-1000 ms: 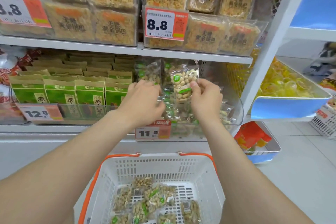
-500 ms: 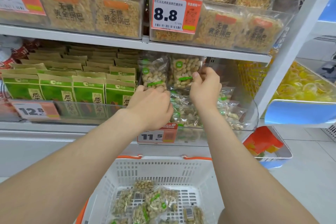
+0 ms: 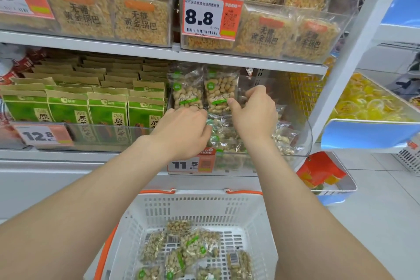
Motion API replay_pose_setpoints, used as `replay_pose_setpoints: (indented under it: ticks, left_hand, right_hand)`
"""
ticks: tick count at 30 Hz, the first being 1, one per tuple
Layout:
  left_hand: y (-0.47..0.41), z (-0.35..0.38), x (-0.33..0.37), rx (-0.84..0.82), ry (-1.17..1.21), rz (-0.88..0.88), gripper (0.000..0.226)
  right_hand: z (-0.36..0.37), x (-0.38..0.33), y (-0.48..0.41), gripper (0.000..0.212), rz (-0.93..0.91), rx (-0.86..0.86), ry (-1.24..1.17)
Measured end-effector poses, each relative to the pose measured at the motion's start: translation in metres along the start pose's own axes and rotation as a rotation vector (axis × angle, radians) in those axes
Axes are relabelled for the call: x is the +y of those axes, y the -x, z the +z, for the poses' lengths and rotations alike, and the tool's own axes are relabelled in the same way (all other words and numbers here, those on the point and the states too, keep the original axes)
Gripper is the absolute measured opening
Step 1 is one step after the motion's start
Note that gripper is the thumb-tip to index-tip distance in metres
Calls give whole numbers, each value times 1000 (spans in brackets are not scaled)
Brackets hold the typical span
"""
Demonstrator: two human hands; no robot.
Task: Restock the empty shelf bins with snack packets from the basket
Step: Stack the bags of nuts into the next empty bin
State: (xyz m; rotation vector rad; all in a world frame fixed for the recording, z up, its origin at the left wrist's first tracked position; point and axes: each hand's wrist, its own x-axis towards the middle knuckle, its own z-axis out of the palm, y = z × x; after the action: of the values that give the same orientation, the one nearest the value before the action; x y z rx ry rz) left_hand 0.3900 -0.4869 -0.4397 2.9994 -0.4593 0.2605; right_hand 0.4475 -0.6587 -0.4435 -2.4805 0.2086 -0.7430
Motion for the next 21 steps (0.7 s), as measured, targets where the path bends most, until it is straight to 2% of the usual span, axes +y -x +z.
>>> replay_pose_setpoints:
  ticks: [2, 5, 8, 9, 11, 13, 17, 19, 21]
  left_hand:
    - [7, -3, 3, 30, 30, 9, 37]
    - [21, -17, 6, 76, 84, 3, 36]
    - [44, -36, 9, 108, 164, -33, 16]
    - [53, -39, 7, 82, 166, -64, 16]
    - [69, -42, 3, -59, 156, -140, 30]
    - [85, -37, -2, -288, 82, -171, 34]
    - [100, -4, -10, -724, -44, -19, 25]
    - [101, 13, -15, -807, -104, 10, 30]
    - [100, 22, -18, -820, -133, 34, 31]
  right_hand:
    - [-9, -1, 14, 24, -118, 9, -45]
    - [-28, -2, 41, 4, -311, -134, -150]
    - [-57, -5, 71, 15, -396, -331, -244]
    - [-66, -7, 80, 17, -438, -420, -257]
    - [-74, -9, 100, 19, -528, -655, -217]
    - [-63, -6, 120, 20, -590, -874, -96]
    - [-4, 8, 155, 27, -598, -1150, 146]
    - [30, 11, 166, 29, -615, -1213, 234]
    - [61, 8, 175, 30, -638, -1263, 314]
